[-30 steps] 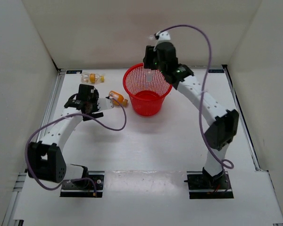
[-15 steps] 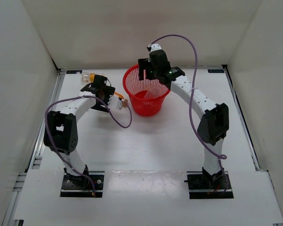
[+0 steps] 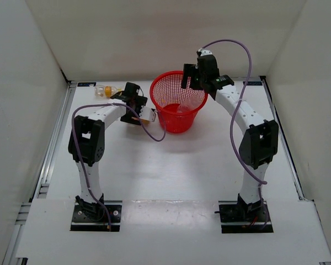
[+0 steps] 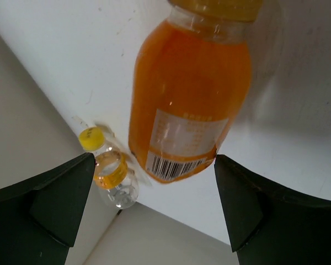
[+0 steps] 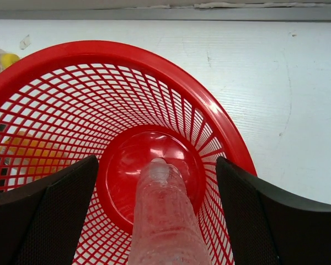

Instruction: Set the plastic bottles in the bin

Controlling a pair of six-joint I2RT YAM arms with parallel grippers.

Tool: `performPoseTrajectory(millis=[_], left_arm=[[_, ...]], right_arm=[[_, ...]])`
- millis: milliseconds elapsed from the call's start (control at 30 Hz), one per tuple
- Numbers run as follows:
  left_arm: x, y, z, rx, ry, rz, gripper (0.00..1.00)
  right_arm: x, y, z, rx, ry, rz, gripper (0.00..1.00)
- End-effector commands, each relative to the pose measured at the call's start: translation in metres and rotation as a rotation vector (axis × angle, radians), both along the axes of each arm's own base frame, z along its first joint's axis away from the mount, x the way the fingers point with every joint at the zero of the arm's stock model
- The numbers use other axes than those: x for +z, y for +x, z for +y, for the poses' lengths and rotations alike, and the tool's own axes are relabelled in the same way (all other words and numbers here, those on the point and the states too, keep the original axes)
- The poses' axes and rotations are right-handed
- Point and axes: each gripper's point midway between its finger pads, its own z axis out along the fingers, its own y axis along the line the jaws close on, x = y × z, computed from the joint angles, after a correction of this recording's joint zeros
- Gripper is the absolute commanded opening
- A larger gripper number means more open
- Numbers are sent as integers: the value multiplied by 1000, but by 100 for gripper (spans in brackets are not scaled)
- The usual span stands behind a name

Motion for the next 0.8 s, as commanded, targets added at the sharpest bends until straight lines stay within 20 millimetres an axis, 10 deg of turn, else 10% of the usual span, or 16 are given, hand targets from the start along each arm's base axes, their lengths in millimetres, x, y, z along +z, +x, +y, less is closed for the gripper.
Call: performPoseTrajectory(millis=[0,267,567,767], left_arm=[[-11,-16,1,3,10,46,100],[-24,-25,-12,44,-19,84,98],[-21,-27,-12,239,-75,79,20],[-9,-49,28,430,-117,74,14]], right_arm=[[16,-9,15,54,35,-27,90],[11,-10,9,45,30,-16,90],[4,-27,-4,11,22,4,90],[15,-39,-11,-2,33,-14,90]])
